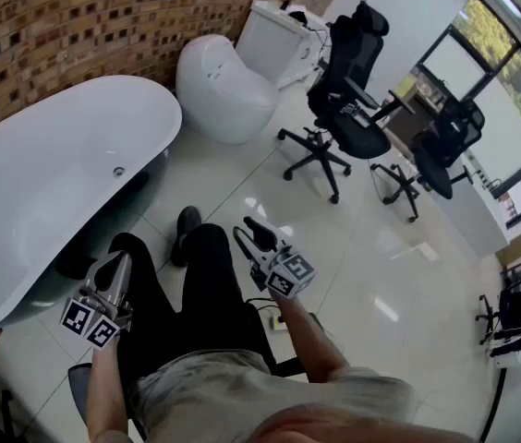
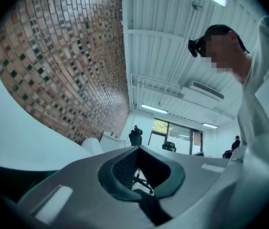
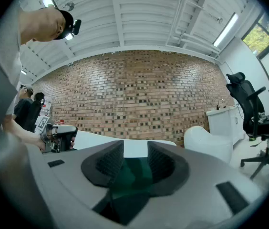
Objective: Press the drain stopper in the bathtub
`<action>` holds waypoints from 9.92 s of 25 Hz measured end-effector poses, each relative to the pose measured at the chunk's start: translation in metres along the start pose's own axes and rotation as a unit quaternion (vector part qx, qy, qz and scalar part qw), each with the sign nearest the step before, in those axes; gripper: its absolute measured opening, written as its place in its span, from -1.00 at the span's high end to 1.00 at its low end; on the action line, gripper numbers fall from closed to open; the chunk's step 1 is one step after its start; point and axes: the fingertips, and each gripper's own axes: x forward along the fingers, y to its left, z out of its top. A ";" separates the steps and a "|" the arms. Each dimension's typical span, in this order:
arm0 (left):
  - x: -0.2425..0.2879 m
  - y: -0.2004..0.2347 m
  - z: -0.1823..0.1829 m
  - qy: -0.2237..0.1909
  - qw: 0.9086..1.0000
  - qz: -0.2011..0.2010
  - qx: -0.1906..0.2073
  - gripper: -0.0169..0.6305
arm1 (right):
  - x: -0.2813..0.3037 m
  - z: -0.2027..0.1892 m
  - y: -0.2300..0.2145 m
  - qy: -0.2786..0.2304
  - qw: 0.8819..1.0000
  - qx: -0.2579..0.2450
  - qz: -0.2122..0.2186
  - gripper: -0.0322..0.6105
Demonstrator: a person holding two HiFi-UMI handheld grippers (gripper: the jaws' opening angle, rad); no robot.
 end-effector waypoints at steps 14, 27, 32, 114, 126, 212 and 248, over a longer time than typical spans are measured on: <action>0.221 0.040 0.003 -0.001 0.998 0.057 0.023 0.95 | 0.040 0.073 -0.154 0.044 0.997 -0.063 -0.028 0.44; 0.229 0.046 0.042 -0.076 0.969 0.200 0.123 0.95 | 0.193 0.076 -0.203 0.058 0.955 -0.178 0.230 0.44; 0.203 0.040 0.038 -0.106 0.939 0.295 0.143 0.95 | 0.250 0.074 -0.176 0.040 0.925 -0.153 0.345 0.44; 0.236 0.425 0.011 0.047 0.922 0.350 0.158 0.95 | 0.560 -0.191 -0.159 0.385 0.736 -0.344 0.438 0.47; 0.245 0.436 -0.007 0.141 0.862 0.412 0.258 0.95 | 0.573 -0.392 -0.183 0.513 0.552 -0.441 0.487 0.47; 0.308 -0.107 0.206 -0.183 0.918 0.178 0.303 0.95 | 0.069 0.374 -0.150 -0.299 0.814 -0.166 0.470 0.90; 0.312 -0.174 0.215 -0.158 0.926 0.134 0.317 0.95 | 0.013 0.384 -0.126 -0.330 0.776 -0.258 0.471 0.90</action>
